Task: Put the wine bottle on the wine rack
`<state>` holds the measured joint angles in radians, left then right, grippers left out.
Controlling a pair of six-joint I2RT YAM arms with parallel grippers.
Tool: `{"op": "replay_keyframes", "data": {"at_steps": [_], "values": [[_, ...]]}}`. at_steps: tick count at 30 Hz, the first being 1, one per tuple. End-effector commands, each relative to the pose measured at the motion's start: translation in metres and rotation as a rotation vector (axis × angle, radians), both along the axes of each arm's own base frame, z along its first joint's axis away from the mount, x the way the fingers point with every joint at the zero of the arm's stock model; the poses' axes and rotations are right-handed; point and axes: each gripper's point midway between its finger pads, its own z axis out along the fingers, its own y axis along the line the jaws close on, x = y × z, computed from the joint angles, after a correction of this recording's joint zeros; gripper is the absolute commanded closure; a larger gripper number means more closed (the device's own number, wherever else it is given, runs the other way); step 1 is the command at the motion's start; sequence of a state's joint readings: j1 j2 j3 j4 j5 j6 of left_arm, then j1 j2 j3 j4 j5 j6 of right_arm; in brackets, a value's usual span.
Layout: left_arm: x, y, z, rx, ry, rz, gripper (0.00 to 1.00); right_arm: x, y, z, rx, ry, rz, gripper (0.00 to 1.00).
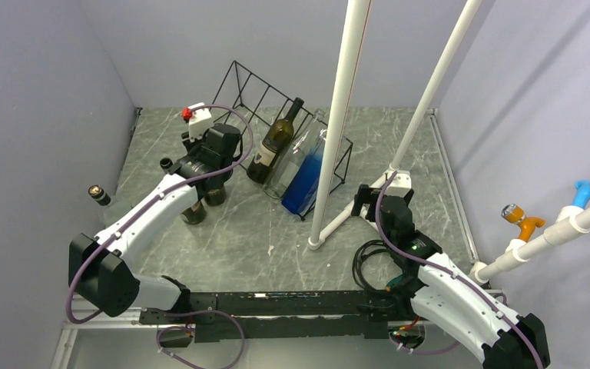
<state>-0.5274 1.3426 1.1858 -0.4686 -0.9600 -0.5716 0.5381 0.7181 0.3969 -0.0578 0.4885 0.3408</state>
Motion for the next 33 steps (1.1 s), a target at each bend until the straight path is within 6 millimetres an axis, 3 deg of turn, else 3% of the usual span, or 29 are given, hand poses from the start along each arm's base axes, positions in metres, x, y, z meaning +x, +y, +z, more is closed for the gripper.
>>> {"op": "replay_keyframes", "data": {"at_steps": [1, 6, 14, 31, 33], "values": [[0.004, 0.001, 0.014, 0.014, -0.019, 0.025, 0.74, 0.003, 0.002, 0.008, 0.031, -0.035, -0.004, 0.00], [0.006, -0.001, 0.027, 0.025, -0.025, 0.004, 0.87, 0.003, 0.002, 0.009, 0.033, -0.037, -0.002, 0.00], [0.016, -0.015, 0.052, 0.048, -0.042, -0.118, 1.00, 0.003, 0.002, 0.008, 0.032, -0.034, -0.004, 0.00], [0.050, -0.065, 0.084, 0.295, -0.032, -0.588, 1.00, 0.002, 0.002, 0.007, 0.039, -0.038, -0.001, 0.00], [0.054, -0.079, 0.087, 0.323, -0.059, -0.697, 1.00, 0.002, 0.002, 0.008, 0.040, -0.042, -0.003, 0.00]]}}
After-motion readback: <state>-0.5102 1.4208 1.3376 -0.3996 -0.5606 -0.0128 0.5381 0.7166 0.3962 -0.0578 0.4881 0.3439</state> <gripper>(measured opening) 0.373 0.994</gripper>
